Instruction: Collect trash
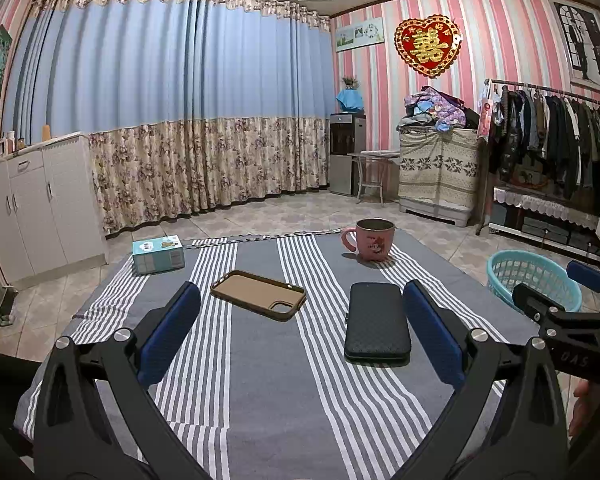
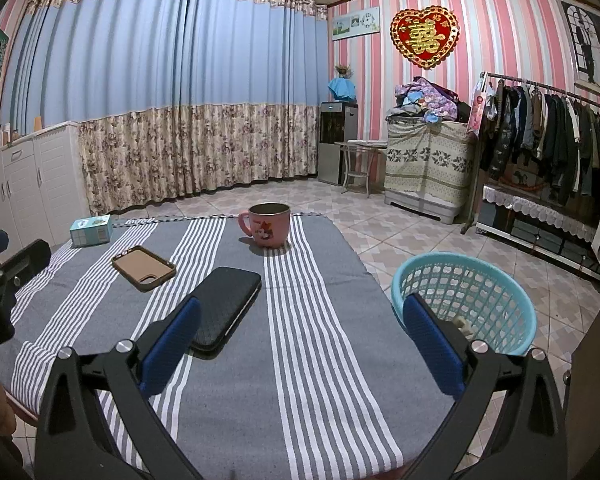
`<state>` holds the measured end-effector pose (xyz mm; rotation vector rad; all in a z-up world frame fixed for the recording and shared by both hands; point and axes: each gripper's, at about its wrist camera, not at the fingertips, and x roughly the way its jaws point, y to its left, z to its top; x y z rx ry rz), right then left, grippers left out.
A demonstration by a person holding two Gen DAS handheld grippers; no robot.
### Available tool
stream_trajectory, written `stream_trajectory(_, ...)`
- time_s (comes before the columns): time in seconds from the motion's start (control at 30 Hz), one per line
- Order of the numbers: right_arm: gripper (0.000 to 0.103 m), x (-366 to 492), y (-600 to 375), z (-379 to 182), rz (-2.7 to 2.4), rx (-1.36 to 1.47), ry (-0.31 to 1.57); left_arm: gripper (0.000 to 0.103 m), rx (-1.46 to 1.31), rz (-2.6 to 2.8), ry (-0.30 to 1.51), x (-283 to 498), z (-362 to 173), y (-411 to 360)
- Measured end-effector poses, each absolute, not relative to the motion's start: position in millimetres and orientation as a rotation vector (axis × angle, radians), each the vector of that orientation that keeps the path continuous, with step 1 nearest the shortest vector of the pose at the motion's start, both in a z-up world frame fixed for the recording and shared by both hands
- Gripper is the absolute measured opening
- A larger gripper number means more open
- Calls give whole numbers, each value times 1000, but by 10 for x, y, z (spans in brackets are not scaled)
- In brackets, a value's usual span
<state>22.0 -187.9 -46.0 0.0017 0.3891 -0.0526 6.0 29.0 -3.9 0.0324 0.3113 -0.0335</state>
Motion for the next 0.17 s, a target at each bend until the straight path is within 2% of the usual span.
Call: stream_trajectory(0.17,99,221,-1883,-462,-54,3,394,98,38,-40,312,69,-48,311)
